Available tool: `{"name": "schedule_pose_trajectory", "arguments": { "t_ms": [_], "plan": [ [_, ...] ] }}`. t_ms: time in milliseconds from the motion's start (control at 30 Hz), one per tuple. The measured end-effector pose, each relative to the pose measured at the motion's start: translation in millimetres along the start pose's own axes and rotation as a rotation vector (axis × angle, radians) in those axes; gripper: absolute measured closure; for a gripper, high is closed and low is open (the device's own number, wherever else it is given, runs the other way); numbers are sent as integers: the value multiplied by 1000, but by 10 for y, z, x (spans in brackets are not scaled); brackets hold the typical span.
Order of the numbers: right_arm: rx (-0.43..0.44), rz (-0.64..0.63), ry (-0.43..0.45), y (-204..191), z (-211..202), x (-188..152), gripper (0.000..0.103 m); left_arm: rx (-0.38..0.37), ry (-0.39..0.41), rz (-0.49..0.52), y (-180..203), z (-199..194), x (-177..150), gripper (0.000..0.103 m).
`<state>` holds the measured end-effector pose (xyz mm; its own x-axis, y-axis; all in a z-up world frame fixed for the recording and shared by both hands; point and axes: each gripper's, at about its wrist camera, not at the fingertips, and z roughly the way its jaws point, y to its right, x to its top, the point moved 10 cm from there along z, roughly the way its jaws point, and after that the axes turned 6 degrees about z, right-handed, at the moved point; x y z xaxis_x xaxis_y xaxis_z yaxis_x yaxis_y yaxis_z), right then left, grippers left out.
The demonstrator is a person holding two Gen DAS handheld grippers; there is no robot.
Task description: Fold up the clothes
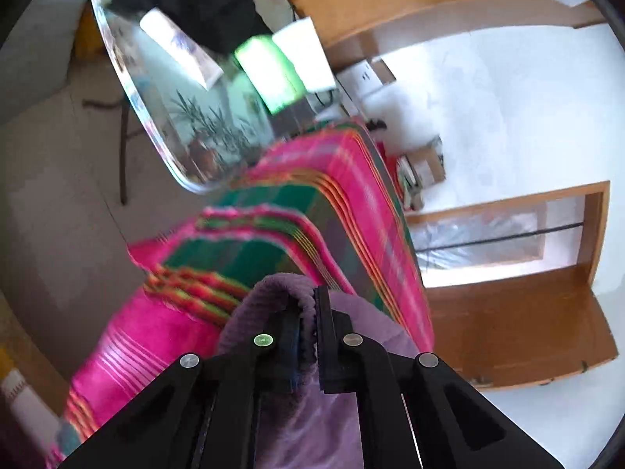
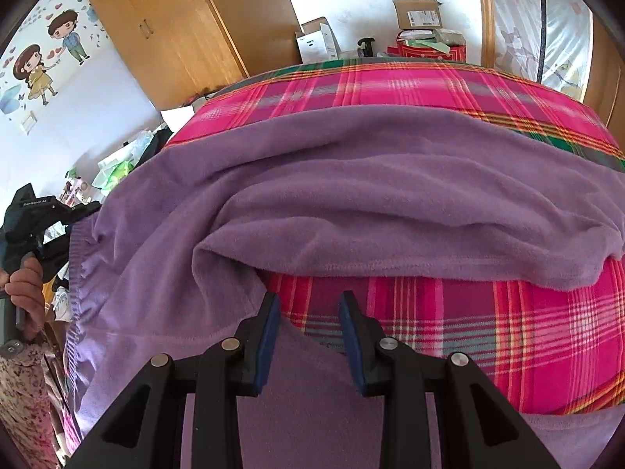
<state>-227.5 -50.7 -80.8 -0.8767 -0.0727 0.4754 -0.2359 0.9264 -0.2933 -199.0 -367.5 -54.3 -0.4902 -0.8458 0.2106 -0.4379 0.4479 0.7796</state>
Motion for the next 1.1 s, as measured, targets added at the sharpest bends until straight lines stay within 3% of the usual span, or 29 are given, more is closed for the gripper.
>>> {"name": "schedule_pose_trajectory", "arguments": {
  "t_ms": [233,333,533,667,767,933,1100],
  "plan": [
    [-57,-9,65,183,-143,234,71,51,-9,-28,-187,119,-8,97],
    [-120,4,134,461,-309,444,71,66,-16,-13,-201,169,4,97],
    [-281,166,200,1410,-604,758,71,96,-12,13,-195,193,2,97],
    [-353,356,254,2151,-860,778,71,117,-12,14,-179,204,3,96],
    [-392,505,295,2702,-1042,756,63,128,-13,10,-173,210,5,96],
    [-405,569,270,3091,-981,770,62,150,-11,19,-146,233,15,96],
    [-500,629,301,3375,-971,866,61,164,-5,17,-134,243,18,96]
  ]
}}
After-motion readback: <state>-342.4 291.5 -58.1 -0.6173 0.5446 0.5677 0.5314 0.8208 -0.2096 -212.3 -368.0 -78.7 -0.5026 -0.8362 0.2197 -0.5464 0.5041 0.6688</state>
